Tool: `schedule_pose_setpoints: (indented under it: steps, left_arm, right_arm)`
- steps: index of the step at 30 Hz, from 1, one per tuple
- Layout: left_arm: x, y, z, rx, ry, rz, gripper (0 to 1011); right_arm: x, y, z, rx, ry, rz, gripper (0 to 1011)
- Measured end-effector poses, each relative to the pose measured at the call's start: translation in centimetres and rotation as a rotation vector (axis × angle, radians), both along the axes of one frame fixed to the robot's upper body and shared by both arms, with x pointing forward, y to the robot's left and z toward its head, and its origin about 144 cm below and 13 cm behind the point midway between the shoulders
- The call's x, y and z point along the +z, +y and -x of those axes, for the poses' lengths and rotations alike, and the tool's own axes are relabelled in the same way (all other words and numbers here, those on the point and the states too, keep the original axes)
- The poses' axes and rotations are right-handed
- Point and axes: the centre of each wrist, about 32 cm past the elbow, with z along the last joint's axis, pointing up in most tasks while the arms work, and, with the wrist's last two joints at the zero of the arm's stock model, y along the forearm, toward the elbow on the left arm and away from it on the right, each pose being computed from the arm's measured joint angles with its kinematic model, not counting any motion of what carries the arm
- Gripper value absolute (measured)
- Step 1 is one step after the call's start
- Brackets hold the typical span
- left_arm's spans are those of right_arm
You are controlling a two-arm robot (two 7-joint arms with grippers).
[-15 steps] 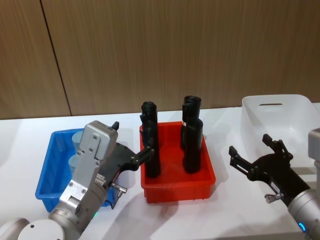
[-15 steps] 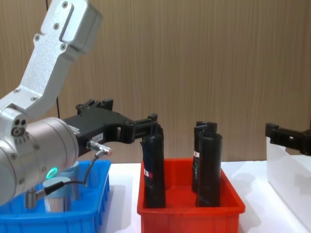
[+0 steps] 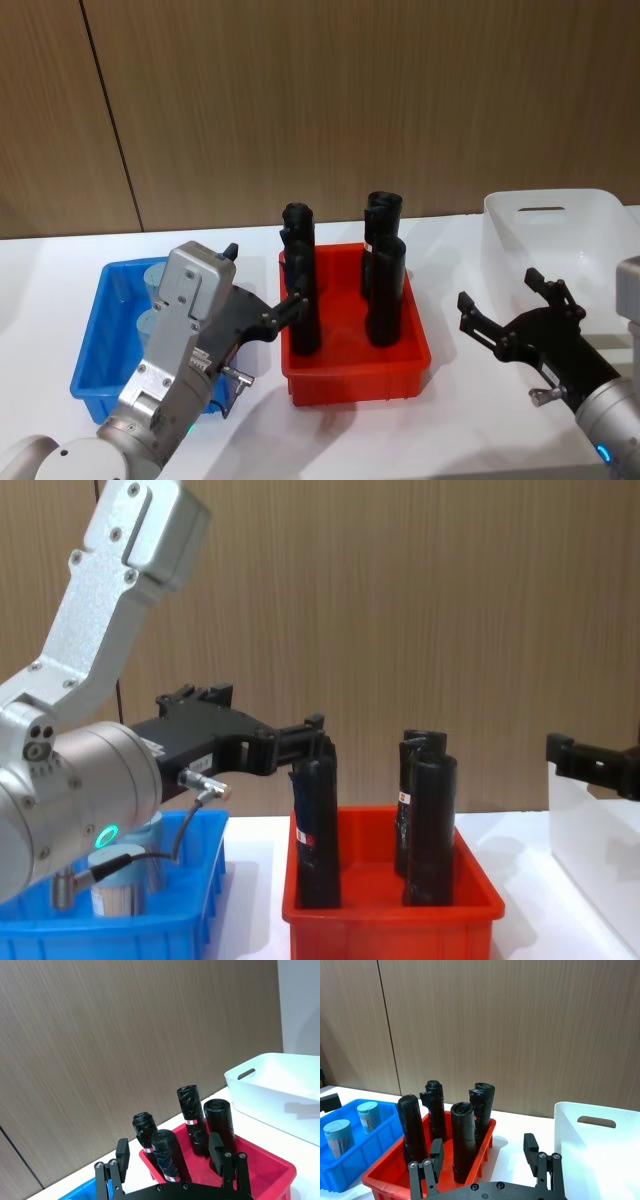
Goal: Pick the cotton swabs from the blue box and place them into the white box.
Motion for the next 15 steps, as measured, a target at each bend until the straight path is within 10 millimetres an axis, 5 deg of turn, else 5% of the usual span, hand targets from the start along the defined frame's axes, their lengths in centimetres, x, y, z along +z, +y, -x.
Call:
schedule_pose_setpoints:
  steps: [15]
  left_arm:
    - [0.00, 0.00, 0.00, 0.000, 0.000, 0.000, 1000]
  right_arm:
    - [0.00, 0.00, 0.00, 0.000, 0.000, 0.000, 1002]
